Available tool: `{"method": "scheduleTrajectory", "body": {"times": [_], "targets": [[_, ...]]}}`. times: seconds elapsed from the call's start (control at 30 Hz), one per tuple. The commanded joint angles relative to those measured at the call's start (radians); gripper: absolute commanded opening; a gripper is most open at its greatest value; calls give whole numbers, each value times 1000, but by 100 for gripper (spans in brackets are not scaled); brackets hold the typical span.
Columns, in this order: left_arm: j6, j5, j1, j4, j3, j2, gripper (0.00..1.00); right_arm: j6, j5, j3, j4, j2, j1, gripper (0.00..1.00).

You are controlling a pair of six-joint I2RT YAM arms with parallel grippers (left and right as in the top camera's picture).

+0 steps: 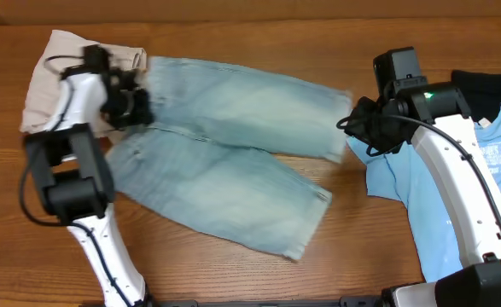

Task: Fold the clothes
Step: 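Grasp the shorts waistband with the right gripper and drag them leftward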

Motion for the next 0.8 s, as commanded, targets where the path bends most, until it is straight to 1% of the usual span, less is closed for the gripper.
{"method": "scheduleTrajectory", "body": {"times": [0.0,0.07,0.1,0.13,0.17,0.2,0.23,0.3,0.33,0.43,0.47,0.57,0.67,0.7,0.77], "targets": [[-34,-71,32,-17,-41,27,4,-30,-18,10,-5,23,3,46],[-30,-51,40,-18,-41,0,4,-84,-53,10,-9,40,14,46],[-23,-42,40,-18,-41,-16,4,-106,-72,7,-8,51,22,51],[-15,-36,40,-18,-41,-35,4,-116,-89,-1,-6,63,33,53],[-9,-37,37,-20,-41,-62,4,-116,-92,-9,-3,73,42,51],[-8,-37,34,-23,-41,-102,4,-117,-91,-33,13,93,59,42],[-8,-37,33,-27,-41,-135,4,-119,-91,-51,25,106,68,36],[-17,-36,33,-39,-41,-207,5,-124,-92,-93,47,136,87,28],[-19,-37,33,-46,-41,-242,6,-140,-98,-115,54,153,97,27],[-24,-37,34,-71,-41,-374,11,-187,-102,-167,60,196,118,28],[-31,-37,34,-77,-41,-418,16,-201,-113,-183,65,208,123,28],[-58,-36,32,-94,-41,-535,34,-272,-213,-253,125,217,135,29],[-61,-36,32,-116,-41,-626,51,-281,-253,-337,219,217,141,29],[-61,-36,32,-124,-41,-654,58,-281,-253,-368,256,217,141,28],[-61,-37,32,-135,-41,-692,65,-284,-260,-414,303,217,141,26]]}}
